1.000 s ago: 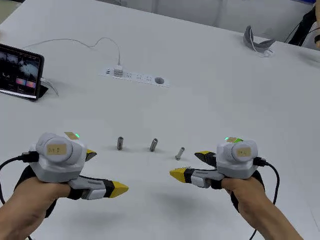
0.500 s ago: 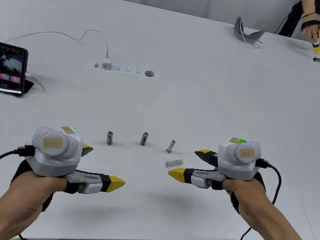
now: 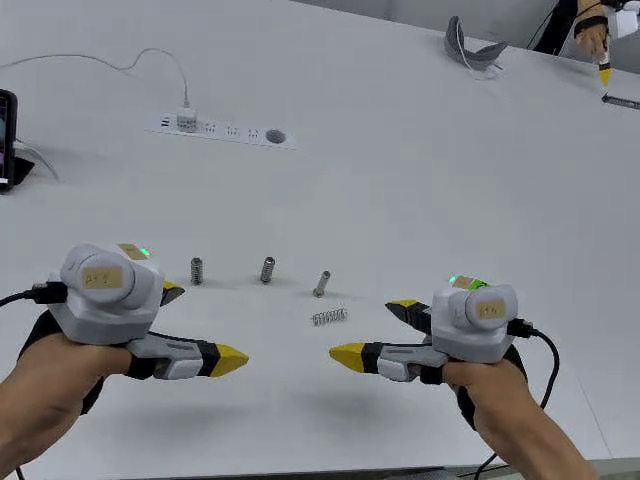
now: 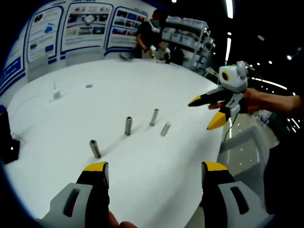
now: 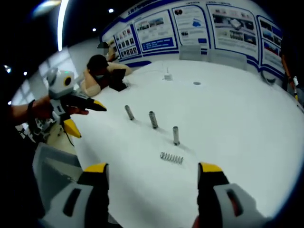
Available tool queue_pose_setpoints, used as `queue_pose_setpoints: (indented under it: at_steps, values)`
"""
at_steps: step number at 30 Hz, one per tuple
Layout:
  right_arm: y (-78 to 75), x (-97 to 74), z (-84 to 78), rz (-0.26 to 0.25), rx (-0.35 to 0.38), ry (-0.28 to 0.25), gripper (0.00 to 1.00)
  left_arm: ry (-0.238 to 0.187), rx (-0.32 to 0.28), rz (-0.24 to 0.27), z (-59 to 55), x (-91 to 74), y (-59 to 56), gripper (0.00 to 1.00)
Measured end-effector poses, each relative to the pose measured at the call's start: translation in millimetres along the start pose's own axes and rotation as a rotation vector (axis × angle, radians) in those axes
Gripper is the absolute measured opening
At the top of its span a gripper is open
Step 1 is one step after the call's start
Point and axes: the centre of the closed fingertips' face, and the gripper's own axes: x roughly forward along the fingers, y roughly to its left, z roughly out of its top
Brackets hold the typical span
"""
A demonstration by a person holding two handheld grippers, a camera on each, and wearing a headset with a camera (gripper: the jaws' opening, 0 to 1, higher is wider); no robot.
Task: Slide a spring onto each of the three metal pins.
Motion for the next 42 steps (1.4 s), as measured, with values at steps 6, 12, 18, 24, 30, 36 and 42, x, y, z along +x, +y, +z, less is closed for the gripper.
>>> queue_pose_setpoints:
  at_steps: [6,12,18,24,30,36,42]
  values:
    - [-1.2,-8.8,-3.4,-0.009,0.01,-0.002,0.8,0.016,0.02,-0.03,0.7,10.0,-10.1,0.81]
    - [-1.4,-14.7,-8.8,-0.012,0.01,0.004,0.81,0.026,0.037,-0.053,4.1,20.7,-17.8,0.81]
    - [-4.2,-20.8,-13.6,-0.015,0.018,0.008,0.81,0.033,0.058,-0.078,9.5,34.0,-25.9,0.8]
    - [-5.4,-28.2,-15.5,-0.022,0.024,0.006,0.81,0.049,0.083,-0.1,13.6,50.7,-32.8,0.79]
    - [-5.3,-38.2,-15.9,-0.033,0.033,-0.01,0.82,0.066,0.108,-0.118,18.5,68.7,-39.0,0.75]
    - [-7.0,-46.5,-19.5,-0.045,0.046,-0.017,0.82,0.076,0.12,-0.137,23.8,89.3,-45.9,0.72]
    - [-6.9,-50.1,-23.6,-0.05,0.06,-0.021,0.82,0.084,0.128,-0.145,25.2,107.9,-47.9,0.67]
